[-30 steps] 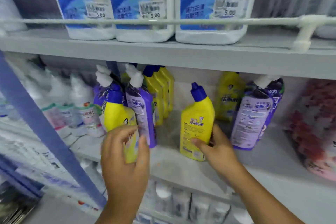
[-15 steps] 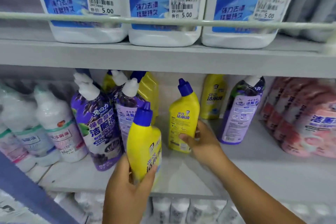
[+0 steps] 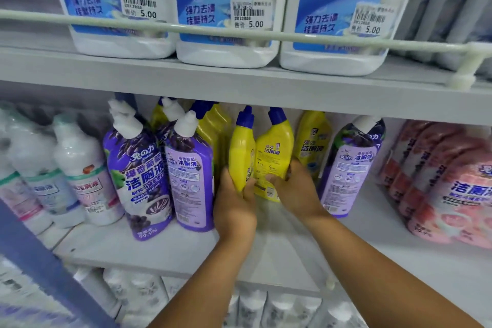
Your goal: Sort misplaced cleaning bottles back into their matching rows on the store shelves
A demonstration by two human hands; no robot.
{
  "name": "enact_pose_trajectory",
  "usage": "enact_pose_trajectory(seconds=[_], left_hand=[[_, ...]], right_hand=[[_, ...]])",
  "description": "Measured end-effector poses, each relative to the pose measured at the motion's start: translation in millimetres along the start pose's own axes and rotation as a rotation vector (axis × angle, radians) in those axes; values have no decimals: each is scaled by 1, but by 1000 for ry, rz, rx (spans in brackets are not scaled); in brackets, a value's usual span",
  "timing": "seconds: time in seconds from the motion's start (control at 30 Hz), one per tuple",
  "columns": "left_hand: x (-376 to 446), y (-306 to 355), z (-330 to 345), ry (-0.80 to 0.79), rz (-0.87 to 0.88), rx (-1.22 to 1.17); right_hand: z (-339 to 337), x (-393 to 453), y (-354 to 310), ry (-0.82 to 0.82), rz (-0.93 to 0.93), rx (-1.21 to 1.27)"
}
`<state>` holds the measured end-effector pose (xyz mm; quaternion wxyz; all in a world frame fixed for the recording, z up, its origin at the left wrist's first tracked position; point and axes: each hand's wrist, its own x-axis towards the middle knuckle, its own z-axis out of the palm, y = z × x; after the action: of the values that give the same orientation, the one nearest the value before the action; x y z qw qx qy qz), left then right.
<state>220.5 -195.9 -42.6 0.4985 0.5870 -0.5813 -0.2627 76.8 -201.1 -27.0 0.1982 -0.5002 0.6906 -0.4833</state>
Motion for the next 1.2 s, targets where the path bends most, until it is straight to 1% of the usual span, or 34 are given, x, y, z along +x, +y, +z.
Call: enact_pose_trajectory(seconds=[0.07,0.17,0.23,0.3,0.37,0.4,0.43,0.5,0.6,0.63,0.67,0.7,0.77,0.83,0.87,0.9,0.93,0.97,1.03,1.13,1.2], left_hand=[[9,6,9,-2,-60,92],[16,16,17,-61,-129,93],[9,16,14,-121,-130,102],[-13,10,-3,-157,-77,17],[-44,4,-39,-190,-73,-168],[-56,-2,-60,-160,-77,-229],[-65,-7,-80,-80,-78,-255],[-71,-20,-125,111,-42,-239],[-55,-41,-174,372,-53,-212],[-50,-45,-179,419,-26,-213],[-49,-44,-179,434,6,-223],[-50,-37,-173,414,24,-253],[-57,-18,-146,271,14,-339],[-65,1,-109,23,23,-403],[-66,8,-89,-123,38,-415],[-64,14,-69,-253,54,-401],[-60,18,-47,-346,68,-375],[-56,23,-25,-406,85,-350],[-47,38,13,-473,119,-314],[-32,62,55,-592,145,-319],[-20,71,71,-648,150,-343]], right_hand=[[5,3,-2,35,-25,-40],[10,9,-10,44,-37,-82],[13,14,-10,11,-17,-102],[13,15,-5,-58,27,-109],[9,7,-1,-157,80,-142],[9,1,0,-168,93,-150],[9,-8,0,-128,99,-138],[17,-31,-10,-12,70,10],[22,-67,-33,-14,-53,182],[15,-73,-35,-6,-84,214],[4,-77,-35,33,-113,245],[-12,-80,-38,100,-154,282],[-51,-80,-29,308,-238,329],[-88,-71,-10,513,-253,238],[-102,-64,0,575,-234,156],[-111,-55,11,578,-183,93],[-116,-46,19,528,-116,77],[-116,-39,25,450,-61,91],[-113,-30,34,347,-33,88],[-112,-26,45,301,-36,82],[-116,-27,48,238,-62,72]])
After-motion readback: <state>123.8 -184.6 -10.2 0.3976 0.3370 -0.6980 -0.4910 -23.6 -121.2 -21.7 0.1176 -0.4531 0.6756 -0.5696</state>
